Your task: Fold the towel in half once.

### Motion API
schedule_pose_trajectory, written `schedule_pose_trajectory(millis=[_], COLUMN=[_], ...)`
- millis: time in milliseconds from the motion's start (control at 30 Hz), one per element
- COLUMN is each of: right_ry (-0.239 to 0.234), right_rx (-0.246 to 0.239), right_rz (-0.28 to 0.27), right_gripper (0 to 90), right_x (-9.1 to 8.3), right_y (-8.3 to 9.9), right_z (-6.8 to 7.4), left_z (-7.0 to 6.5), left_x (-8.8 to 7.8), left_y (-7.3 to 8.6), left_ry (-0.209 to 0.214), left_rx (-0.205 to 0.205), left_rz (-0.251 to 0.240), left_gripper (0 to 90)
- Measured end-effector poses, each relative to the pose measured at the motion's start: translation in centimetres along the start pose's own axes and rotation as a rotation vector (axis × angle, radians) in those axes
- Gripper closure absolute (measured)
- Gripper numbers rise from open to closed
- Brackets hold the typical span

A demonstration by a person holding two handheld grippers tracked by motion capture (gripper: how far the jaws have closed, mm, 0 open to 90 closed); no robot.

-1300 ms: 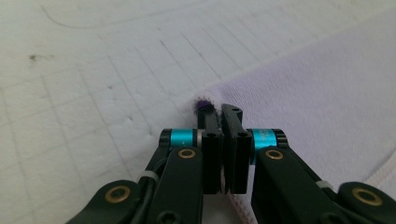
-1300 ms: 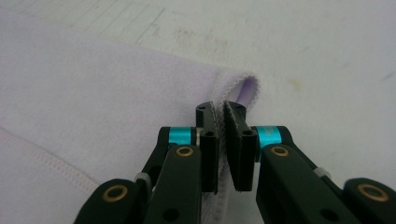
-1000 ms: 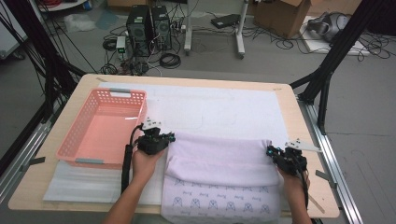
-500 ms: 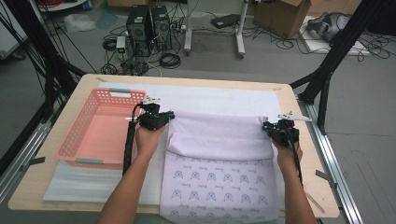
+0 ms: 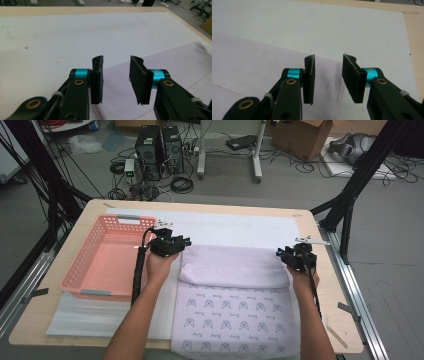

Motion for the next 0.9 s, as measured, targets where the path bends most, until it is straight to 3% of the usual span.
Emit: schedule_pose_trajectory(millis=[167, 267, 433, 600, 667, 767, 900], right_ry=[-0.019, -0.037, -0.058, -0.101, -0.114, -0.115, -0.108], right_rx=[0.014, 0.011, 0.019, 0.003, -0.013, -0.027, -0.020], right_rz=[-0.004, 0.003, 0.018, 0.069, 0.086, 0.113, 0.131], right_gripper=[61.1, 60.8, 59.7, 58.1, 58.3, 60.5, 62.0], right_x=[-0.9, -1.3, -1.8, -2.1, -2.2, -2.1, -2.1], right_y=[-0.2, -0.1, 0.1, 1.0, 1.5, 2.4, 3.2], right_z=[-0.1, 0.0, -0.1, 0.2, 0.3, 0.2, -0.3], left_z=[-0.5, -0.8, -1.2, -1.8, -2.2, -2.6, -2.6], left_x=[-0.8, -1.2, -1.2, -1.3, -1.2, -1.5, -1.4], left_y=[-0.1, 0.3, 1.3, 2.8, 3.4, 4.0, 5.5], left_ry=[0.036, 0.024, 0.037, 0.060, 0.066, 0.059, 0.046], left_rx=[0.002, -0.002, -0.006, 0.006, 0.033, 0.057, 0.052], left_rz=[0.004, -0.027, -0.003, 0.043, 0.097, 0.105, 0.156], left_gripper=[59.3, 60.1, 59.8, 54.2, 50.3, 52.1, 52.5])
Point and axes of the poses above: each handheld gripper's, and its own axes: x roughly forward along the jaws, y roughly out of its underside, z roughly to its left, the point moved 6 cm from there along x, roughly forward along the jaws, and after that the axes turned 11 degrees about x, right-handed, at the moved point
